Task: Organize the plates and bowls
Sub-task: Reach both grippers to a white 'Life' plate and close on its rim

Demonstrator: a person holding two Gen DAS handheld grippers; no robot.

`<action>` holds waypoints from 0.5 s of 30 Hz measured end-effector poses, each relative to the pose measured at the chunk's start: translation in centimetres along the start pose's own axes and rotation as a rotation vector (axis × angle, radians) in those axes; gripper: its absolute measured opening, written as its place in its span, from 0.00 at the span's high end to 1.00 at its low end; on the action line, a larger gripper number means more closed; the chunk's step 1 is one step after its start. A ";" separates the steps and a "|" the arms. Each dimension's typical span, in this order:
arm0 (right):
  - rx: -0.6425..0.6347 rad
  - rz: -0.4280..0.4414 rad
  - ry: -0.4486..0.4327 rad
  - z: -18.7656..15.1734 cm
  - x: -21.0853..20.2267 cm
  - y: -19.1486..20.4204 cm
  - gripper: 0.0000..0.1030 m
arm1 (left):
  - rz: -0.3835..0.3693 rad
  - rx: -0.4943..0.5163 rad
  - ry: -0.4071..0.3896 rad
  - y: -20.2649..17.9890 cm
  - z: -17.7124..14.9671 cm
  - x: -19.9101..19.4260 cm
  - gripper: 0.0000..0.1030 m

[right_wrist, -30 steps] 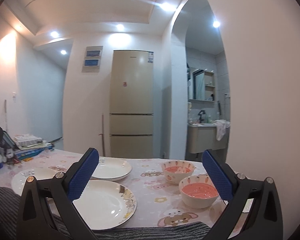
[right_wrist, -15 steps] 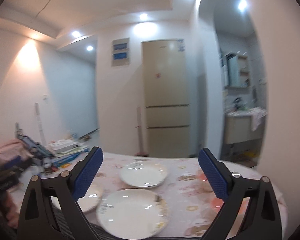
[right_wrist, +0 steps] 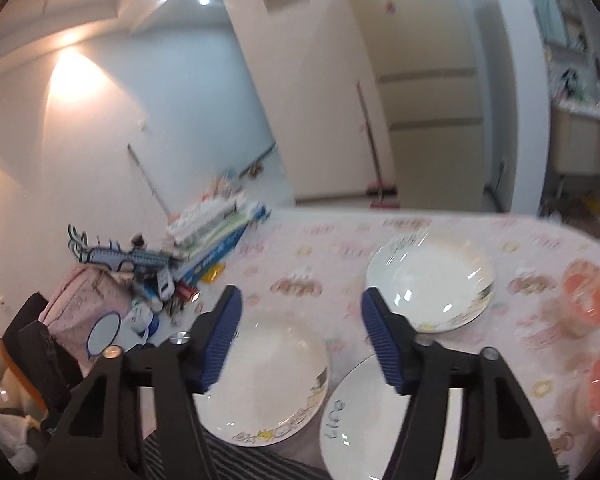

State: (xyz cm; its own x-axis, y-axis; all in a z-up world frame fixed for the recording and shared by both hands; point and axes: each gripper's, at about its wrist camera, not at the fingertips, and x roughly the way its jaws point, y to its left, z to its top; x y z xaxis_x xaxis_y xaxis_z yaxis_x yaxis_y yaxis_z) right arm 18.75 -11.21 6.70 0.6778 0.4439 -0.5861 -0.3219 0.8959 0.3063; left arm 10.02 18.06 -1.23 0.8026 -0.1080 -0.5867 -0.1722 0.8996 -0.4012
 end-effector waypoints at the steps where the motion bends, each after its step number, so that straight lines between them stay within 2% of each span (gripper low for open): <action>1: 0.019 0.047 0.074 0.0 2.2 -0.4 0.61 | -0.001 -0.020 0.015 0.6 -0.1 0.5 0.55; 2: 0.037 0.086 0.126 -0.4 3.4 -0.5 0.67 | -0.011 -0.036 0.038 1.3 -0.1 1.2 0.55; 5: 0.080 0.122 0.234 -1.8 7.5 -1.3 0.68 | -0.015 -0.070 0.104 2.4 -0.6 3.1 0.55; 10: 0.087 0.068 0.310 -3.9 11.5 -2.6 0.68 | 0.023 -0.087 0.151 3.2 -1.4 5.4 0.55; 12: 0.091 0.045 0.335 -4.1 12.4 -3.4 0.68 | 0.015 -0.091 0.177 3.3 -1.8 6.0 0.55; 14: 0.095 0.039 0.362 -4.3 13.4 -4.0 0.77 | 0.015 -0.090 0.186 3.3 -1.9 6.2 0.55; 15: 0.095 0.043 0.380 -4.5 13.9 -4.3 0.78 | 0.017 -0.088 0.187 3.3 -1.9 6.2 0.55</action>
State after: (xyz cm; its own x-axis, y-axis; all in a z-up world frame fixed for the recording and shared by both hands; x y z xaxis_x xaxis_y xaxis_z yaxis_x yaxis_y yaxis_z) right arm 26.59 -8.75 -6.17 0.3666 0.4722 -0.8016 -0.2700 0.8786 0.3940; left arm 13.37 19.50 -7.54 0.6802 -0.1773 -0.7113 -0.2411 0.8622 -0.4454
